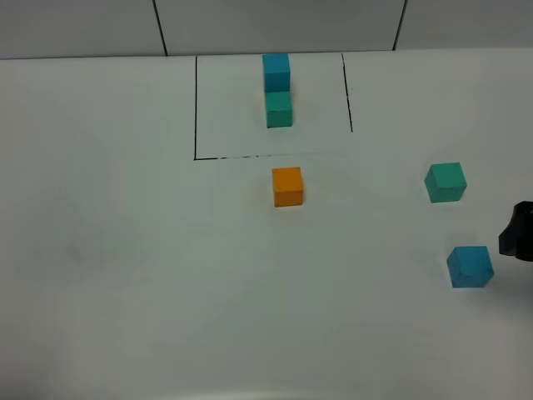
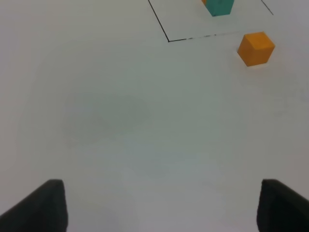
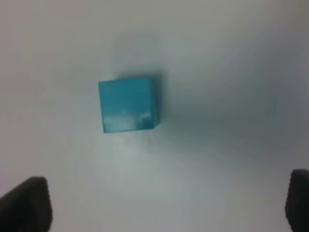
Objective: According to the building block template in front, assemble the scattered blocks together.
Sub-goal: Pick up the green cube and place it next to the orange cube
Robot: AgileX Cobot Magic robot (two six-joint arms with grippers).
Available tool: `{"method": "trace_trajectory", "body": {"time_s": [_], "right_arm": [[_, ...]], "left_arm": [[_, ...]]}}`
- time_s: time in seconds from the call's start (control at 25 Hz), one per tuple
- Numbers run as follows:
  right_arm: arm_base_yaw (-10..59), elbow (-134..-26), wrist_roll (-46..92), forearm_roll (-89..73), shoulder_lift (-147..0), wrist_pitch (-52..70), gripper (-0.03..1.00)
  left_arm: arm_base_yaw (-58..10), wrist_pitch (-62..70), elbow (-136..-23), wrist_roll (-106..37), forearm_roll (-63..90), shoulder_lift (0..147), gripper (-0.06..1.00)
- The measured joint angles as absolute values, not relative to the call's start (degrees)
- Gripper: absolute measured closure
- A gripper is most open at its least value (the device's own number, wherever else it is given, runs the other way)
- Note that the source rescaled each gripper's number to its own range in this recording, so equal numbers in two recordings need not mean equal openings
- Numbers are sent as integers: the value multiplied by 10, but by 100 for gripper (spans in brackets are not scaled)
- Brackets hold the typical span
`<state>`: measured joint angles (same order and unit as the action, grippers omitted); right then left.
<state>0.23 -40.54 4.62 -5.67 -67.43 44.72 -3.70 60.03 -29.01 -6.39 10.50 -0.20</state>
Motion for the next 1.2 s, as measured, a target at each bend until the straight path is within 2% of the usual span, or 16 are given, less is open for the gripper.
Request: {"method": "trace_trajectory", "body": {"time_s": [0.8,1.2], "right_arm": [[4,-467,43,-60,-802,411,-2],[85,-610,28,-14,-956,406,0]], "left_arm": [[-37,600,-290,-64,105,-2,17],[-37,600,-290,-64,105,-2,17]]}}
